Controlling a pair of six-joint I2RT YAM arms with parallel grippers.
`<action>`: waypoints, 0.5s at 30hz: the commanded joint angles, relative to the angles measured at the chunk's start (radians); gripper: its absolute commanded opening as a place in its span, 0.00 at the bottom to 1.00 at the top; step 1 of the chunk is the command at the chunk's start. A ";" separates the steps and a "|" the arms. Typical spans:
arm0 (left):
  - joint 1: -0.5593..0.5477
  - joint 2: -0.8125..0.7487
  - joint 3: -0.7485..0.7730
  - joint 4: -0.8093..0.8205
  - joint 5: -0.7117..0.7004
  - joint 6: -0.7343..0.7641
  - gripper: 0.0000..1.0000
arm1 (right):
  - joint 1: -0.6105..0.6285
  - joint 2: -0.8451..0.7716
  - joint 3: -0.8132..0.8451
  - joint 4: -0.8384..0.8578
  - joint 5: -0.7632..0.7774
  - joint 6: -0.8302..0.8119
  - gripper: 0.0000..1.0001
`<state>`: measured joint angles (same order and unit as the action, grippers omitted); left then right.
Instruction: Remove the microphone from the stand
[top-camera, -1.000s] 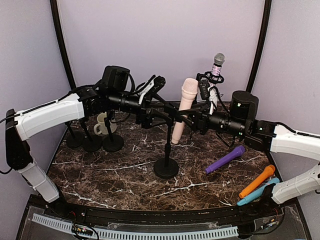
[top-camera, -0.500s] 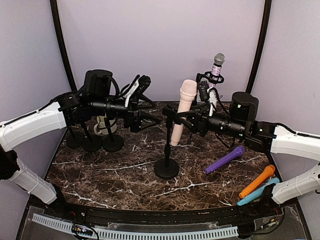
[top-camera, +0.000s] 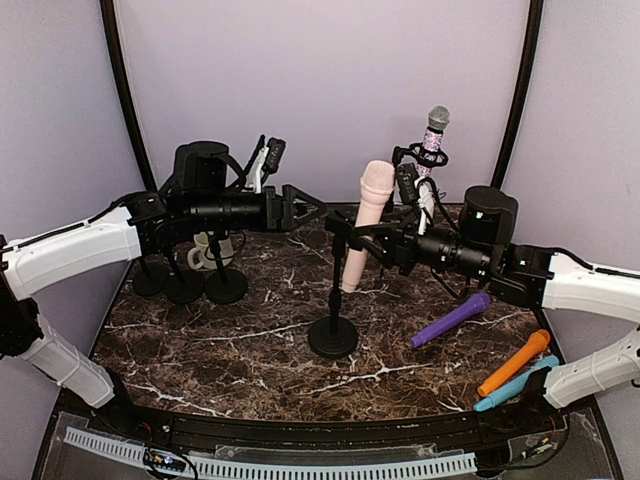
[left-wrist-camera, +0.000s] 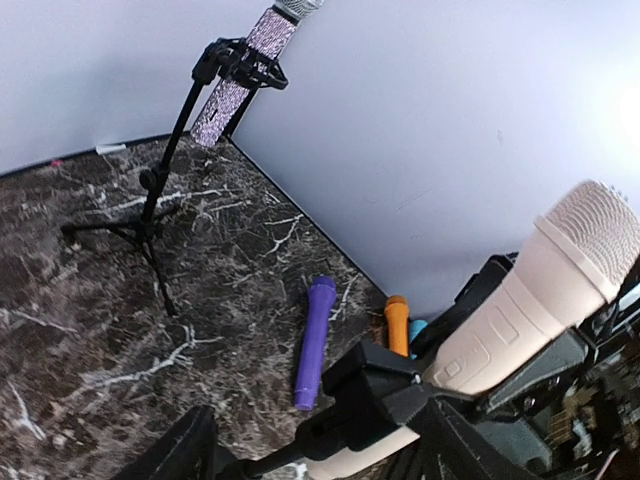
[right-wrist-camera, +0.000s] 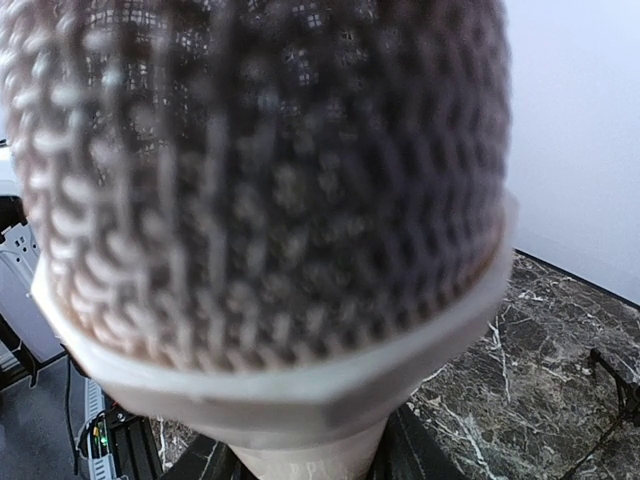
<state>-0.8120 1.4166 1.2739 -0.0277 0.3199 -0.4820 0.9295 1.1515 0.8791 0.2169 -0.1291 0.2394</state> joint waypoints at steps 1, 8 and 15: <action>-0.005 0.040 -0.002 0.133 0.029 -0.285 0.70 | 0.022 -0.017 -0.013 0.018 0.037 -0.002 0.20; -0.005 0.072 -0.007 0.203 0.032 -0.376 0.69 | 0.044 -0.011 -0.014 0.023 0.073 -0.019 0.20; -0.008 0.116 -0.030 0.227 0.090 -0.433 0.67 | 0.063 0.019 -0.008 0.042 0.097 -0.035 0.20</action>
<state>-0.8127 1.5116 1.2724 0.1474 0.3626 -0.8543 0.9733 1.1538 0.8783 0.2226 -0.0616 0.2070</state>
